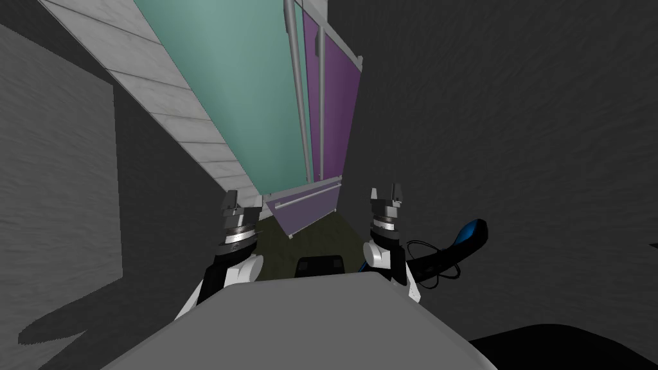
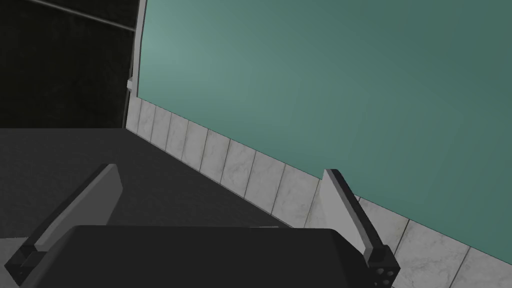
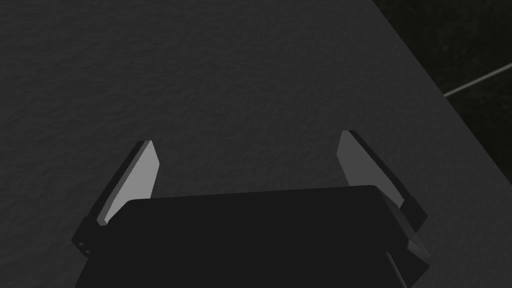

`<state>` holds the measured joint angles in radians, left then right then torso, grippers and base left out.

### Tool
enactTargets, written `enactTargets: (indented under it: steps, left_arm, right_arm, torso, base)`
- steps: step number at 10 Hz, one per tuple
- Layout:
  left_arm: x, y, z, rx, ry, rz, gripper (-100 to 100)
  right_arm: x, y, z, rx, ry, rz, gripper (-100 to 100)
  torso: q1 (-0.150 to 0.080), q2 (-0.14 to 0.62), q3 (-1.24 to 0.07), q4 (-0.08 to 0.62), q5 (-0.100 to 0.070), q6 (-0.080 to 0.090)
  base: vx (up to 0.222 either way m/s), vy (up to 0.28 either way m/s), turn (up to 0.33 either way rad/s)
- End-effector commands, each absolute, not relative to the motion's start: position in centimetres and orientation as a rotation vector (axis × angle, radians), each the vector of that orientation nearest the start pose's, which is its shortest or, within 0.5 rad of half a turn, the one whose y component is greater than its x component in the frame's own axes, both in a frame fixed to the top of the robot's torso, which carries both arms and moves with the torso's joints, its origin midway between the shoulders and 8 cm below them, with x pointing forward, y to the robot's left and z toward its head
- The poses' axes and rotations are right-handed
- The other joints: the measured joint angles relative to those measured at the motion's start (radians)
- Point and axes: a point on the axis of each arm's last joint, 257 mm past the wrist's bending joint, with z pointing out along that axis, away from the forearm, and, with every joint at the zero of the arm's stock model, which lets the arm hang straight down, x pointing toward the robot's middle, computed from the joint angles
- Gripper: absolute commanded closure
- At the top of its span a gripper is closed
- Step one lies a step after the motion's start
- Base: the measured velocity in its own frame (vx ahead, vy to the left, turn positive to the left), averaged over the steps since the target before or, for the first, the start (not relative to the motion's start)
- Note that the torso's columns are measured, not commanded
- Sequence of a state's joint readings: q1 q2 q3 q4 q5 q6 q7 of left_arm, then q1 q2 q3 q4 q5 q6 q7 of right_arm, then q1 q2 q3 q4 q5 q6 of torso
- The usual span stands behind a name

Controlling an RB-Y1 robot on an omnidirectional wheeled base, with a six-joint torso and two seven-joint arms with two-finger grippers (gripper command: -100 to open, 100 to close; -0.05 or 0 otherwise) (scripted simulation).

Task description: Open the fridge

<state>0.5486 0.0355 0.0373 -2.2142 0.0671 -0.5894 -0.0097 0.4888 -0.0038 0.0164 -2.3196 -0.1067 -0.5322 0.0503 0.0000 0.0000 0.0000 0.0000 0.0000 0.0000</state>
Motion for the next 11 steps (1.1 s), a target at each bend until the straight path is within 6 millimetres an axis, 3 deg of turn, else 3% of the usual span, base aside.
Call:
enactTargets:
  steps: [1, 9, 10, 11]
  left_arm:
    - [33.3, 30.4, -0.2, -0.682, 0.611, -1.274, 0]
    - [33.3, 30.4, -0.2, -0.682, 0.611, -1.274, 0]
    - [33.8, 30.3, -0.9, -0.67, 0.652, -1.27, -100]
    - [34.1, 30.3, -1.3, -0.669, 0.67, -1.267, -100]
  right_arm:
    - [32.9, -28.3, 5.1, 0.641, 0.504, 1.36, 0]
    - [32.9, -28.3, 5.1, 0.64, 0.504, 1.36, 0]
    - [32.9, -28.3, 5.1, 0.64, 0.504, 1.36, 0]
    - [32.9, -28.3, 5.1, 0.641, 0.504, 1.36, 0]
  torso:
    - [0.0, 0.04, -0.082, 0.041, 0.0, 0.0]
    - [0.0, 0.618, -1.234, 0.617, 0.0, 0.0]
    - [0.0, 0.691, -1.382, 0.691, 0.0, 0.0]
    - [0.001, 0.724, -1.452, 0.724, 0.0, 0.0]
  base:
    - [0.0, 0.0, 0.0]
    - [0.0, 0.0, 0.0]
    - [0.034, 0.008, 0.027]
    - [0.051, 0.02, 0.029]
